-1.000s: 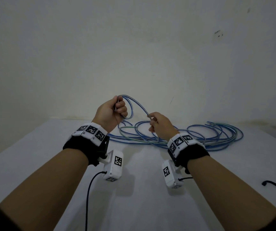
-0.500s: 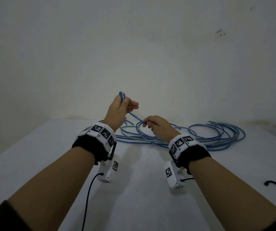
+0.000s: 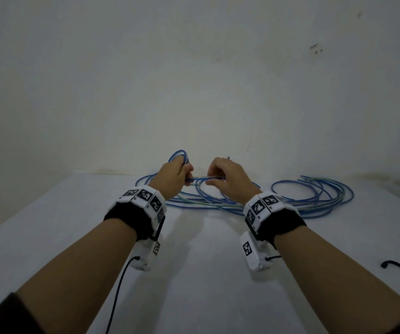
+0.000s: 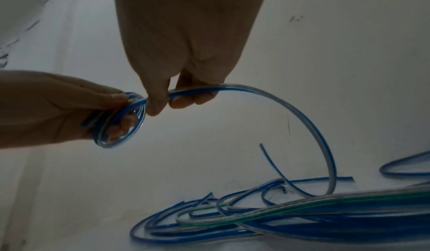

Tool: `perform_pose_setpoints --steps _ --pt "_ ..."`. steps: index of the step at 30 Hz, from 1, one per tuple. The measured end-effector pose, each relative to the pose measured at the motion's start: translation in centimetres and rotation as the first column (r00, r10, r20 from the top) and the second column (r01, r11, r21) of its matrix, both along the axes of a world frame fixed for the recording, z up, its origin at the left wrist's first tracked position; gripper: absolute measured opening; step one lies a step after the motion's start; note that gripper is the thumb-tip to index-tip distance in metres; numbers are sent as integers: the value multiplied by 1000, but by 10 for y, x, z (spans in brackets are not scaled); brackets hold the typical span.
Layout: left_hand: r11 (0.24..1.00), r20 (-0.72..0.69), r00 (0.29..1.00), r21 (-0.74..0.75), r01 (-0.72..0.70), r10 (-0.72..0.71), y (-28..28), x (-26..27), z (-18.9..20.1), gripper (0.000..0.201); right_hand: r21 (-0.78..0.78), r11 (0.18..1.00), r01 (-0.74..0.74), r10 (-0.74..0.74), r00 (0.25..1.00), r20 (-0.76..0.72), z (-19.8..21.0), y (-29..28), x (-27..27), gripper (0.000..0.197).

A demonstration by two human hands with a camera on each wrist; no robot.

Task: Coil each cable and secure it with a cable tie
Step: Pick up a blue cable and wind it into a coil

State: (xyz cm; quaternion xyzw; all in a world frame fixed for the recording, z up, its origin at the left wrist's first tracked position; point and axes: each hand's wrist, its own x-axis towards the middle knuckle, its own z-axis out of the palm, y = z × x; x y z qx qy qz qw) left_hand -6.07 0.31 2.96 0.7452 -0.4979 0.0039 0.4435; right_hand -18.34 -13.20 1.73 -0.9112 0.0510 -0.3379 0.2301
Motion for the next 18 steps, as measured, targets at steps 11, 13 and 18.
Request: perform_pose_setpoints --steps 11,13,18 --pt "986 -5 995 134 101 -101 -3 -3 0 26 -444 851 281 -217 957 190 -8 -5 2 10" --pt "978 -7 993 173 120 -121 -2 -4 3 27 -412 883 227 -204 974 100 -9 -9 3 18" --pt "975 -203 967 130 181 -152 1 -6 3 25 -260 963 64 -70 997 -13 -6 1 2 30"
